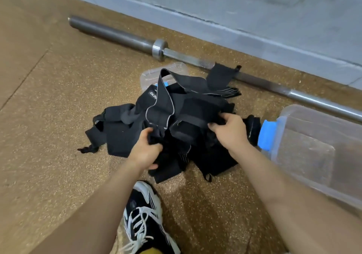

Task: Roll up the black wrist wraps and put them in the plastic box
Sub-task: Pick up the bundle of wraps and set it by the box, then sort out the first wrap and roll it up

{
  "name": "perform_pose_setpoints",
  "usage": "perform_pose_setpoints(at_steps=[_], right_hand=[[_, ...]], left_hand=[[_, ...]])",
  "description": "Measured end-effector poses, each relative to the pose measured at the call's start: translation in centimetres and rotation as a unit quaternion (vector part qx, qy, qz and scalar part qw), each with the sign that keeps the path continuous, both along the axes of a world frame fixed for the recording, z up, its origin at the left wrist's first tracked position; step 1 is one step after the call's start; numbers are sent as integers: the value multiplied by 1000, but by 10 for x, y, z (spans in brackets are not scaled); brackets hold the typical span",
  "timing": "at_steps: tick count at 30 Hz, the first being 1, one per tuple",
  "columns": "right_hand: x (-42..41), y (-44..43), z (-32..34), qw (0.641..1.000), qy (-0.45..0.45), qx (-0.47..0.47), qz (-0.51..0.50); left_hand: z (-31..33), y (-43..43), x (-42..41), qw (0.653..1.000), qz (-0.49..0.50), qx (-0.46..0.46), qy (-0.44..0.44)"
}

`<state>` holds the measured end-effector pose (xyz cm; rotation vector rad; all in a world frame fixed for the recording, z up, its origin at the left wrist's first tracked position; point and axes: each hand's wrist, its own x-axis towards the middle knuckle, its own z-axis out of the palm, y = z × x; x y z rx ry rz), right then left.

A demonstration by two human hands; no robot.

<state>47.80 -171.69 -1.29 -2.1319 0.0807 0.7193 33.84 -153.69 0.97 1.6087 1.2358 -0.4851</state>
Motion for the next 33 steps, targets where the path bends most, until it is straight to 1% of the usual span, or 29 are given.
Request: perform_pose_setpoints(at_steps=[1, 2, 3, 4, 5, 6, 8, 10, 12, 14, 15, 17, 20, 23, 24, 25, 27, 28, 29, 30, 31, 33], right_hand=[[-9, 1, 6, 998, 24, 41, -28], [-19, 1, 13, 995, 45, 79, -45], [-29, 0, 21, 992, 54, 106, -47], [-39, -1, 28, 990, 48, 127, -33], [-47, -2, 36, 989, 38, 143, -12], [-54, -5, 44, 987, 35, 154, 11], [-62, -13, 63, 981, 67, 175, 45], [-63, -28, 81, 963, 132, 224, 67], [-63, -48, 99, 939, 197, 270, 86], [-65, -66, 112, 924, 237, 294, 63], [-65, -73, 116, 921, 246, 301, 30], [-68, -81, 122, 909, 254, 327, -52], [-73, -75, 139, 872, 259, 392, -136], [-75, -70, 170, 843, 252, 449, -153], [-74, -69, 182, 848, 239, 451, -142], [-73, -70, 195, 862, 218, 440, -123], [-70, -71, 217, 913, 147, 376, -56], [-71, -70, 228, 940, 98, 328, -14], [-73, -70, 238, 959, 41, 280, 20], [-76, -67, 247, 969, -12, 244, 38], [-80, -64, 253, 972, -53, 225, 34], [-89, -57, 266, 967, -90, 238, -14]], left_hand=[[11, -3, 7, 997, 27, -65, -29], [19, -6, 13, 993, 10, -105, -59], [26, -11, 18, 987, -34, -132, -81], [31, -16, 22, 982, -79, -140, -101], [27, -21, 23, 978, -100, -129, -129], [22, -27, 22, 977, -87, -108, -160], [17, -29, 20, 980, 7, -26, -196], [13, -16, 15, 981, 89, 49, -163], [13, 8, 12, 966, 203, 98, -130], [22, 32, 14, 931, 328, 89, -136], [29, 39, 16, 918, 363, 83, -140], [40, 45, 21, 908, 383, 77, -149], [62, 35, 29, 924, 338, 79, -162], [93, 21, 35, 949, 239, 84, -188], [107, 17, 35, 954, 196, 103, -203], [124, 12, 33, 956, 153, 123, -218], [159, 3, 28, 951, 84, 156, -255], [176, 0, 26, 946, 64, 165, -270], [194, -3, 23, 941, 50, 176, -285], [212, -7, 20, 934, 35, 191, -300], [229, -10, 18, 926, 19, 209, -313], [260, -17, 11, 907, -1, 240, -346]])
